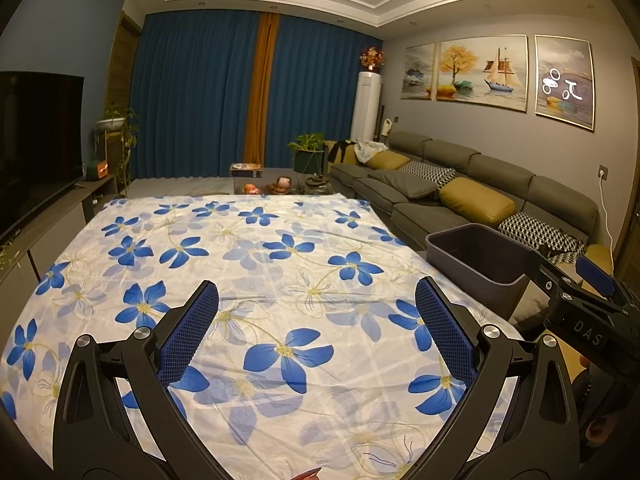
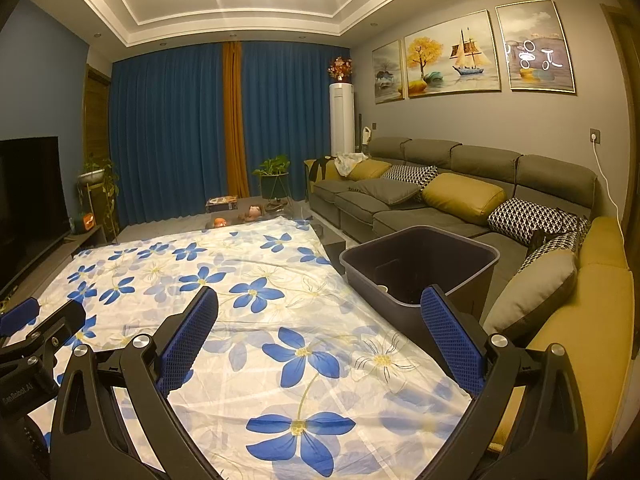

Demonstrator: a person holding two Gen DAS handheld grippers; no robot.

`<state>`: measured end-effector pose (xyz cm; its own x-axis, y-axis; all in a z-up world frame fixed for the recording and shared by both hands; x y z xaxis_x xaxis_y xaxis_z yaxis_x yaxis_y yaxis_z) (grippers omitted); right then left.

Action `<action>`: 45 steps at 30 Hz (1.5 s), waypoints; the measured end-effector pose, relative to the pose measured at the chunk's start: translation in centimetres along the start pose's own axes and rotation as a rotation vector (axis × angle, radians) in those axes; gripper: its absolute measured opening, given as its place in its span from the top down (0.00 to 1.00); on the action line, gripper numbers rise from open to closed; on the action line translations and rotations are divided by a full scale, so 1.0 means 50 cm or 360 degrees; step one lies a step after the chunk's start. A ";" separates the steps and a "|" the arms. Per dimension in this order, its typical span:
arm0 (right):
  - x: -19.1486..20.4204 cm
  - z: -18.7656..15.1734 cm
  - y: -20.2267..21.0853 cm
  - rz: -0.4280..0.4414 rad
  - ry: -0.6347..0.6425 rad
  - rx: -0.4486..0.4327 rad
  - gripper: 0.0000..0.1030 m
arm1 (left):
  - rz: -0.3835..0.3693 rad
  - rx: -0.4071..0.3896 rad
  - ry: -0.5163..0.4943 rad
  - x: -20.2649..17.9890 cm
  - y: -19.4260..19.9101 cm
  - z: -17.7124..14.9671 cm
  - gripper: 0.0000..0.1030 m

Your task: Collect trash

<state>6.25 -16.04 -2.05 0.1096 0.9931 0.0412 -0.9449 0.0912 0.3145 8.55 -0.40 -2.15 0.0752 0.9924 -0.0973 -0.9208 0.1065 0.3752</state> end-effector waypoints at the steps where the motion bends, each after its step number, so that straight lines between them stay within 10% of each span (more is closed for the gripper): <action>1: 0.000 0.000 0.000 -0.0001 0.0001 0.0000 0.05 | -0.0001 -0.0001 0.0001 0.000 0.000 0.000 0.06; 45: 0.002 -0.001 0.002 0.0002 -0.0005 -0.0009 0.05 | -0.0023 -0.0002 -0.0008 -0.016 0.003 -0.003 0.06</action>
<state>6.15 -15.91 -2.07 0.1093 0.9930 0.0446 -0.9468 0.0904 0.3090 8.30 -1.21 -2.14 0.0905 0.9911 -0.0978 -0.9202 0.1208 0.3725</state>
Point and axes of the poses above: each gripper's, at about its wrist camera, not at the fingertips, and y roughly against the way its jaws point, x to its left, z to its top, the point moved 7 cm from there along -y, roughly the way its jaws point, and after that the axes turned 3 degrees about z, right-handed, at the moved point
